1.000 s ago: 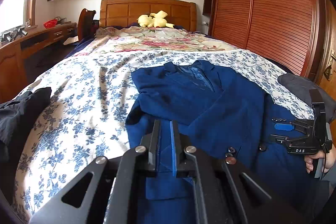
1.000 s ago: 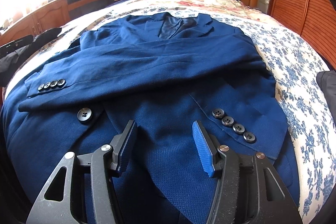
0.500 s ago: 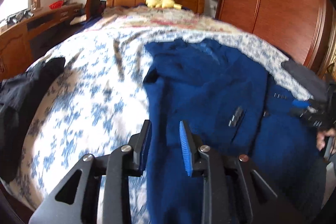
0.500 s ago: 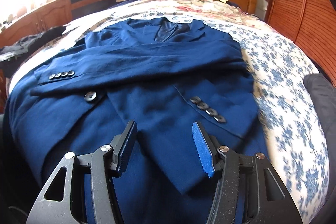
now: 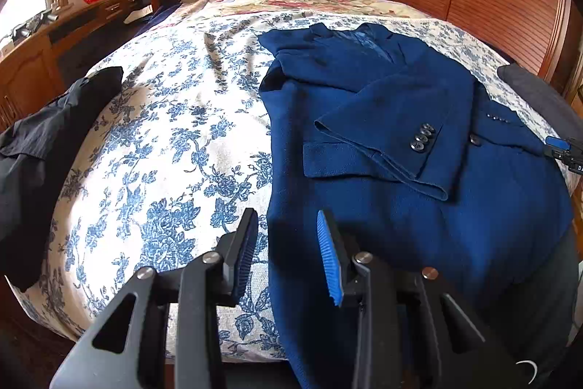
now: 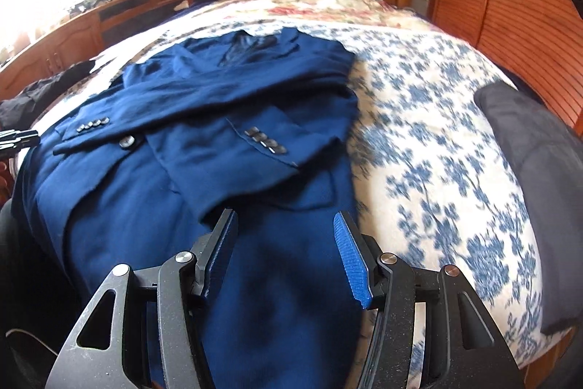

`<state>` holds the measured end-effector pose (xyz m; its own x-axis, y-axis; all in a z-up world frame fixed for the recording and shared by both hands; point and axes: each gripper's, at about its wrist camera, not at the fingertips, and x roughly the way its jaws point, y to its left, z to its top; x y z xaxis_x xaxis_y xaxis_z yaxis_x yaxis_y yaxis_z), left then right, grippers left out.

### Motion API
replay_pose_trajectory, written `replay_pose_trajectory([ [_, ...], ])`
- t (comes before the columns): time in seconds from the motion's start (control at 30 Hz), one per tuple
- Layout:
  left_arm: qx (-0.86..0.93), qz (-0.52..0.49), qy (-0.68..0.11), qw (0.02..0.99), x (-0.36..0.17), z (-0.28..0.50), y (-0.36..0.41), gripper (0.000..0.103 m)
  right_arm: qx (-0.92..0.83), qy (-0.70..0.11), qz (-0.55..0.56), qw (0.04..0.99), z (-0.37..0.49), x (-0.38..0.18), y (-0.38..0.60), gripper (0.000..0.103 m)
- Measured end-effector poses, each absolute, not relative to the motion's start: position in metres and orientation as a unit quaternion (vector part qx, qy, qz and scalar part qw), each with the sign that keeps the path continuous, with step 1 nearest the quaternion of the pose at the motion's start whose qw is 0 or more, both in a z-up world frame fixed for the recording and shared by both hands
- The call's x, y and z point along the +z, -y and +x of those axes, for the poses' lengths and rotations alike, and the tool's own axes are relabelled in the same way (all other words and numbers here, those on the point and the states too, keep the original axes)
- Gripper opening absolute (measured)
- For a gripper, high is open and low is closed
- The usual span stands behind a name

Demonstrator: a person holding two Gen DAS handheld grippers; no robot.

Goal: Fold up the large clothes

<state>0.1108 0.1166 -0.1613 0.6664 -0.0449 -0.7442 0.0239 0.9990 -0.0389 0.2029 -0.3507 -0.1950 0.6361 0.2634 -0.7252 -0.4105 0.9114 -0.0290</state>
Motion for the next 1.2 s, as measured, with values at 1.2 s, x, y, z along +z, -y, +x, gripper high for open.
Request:
replay_pose_trajectory([
  [1.2, -0.015, -0.006, -0.441, 0.898, -0.171, 0.09, -0.115, 0.032, 0.215, -0.435, -0.019, 0.874, 0.196, -0.21, 0.376, 0.029],
])
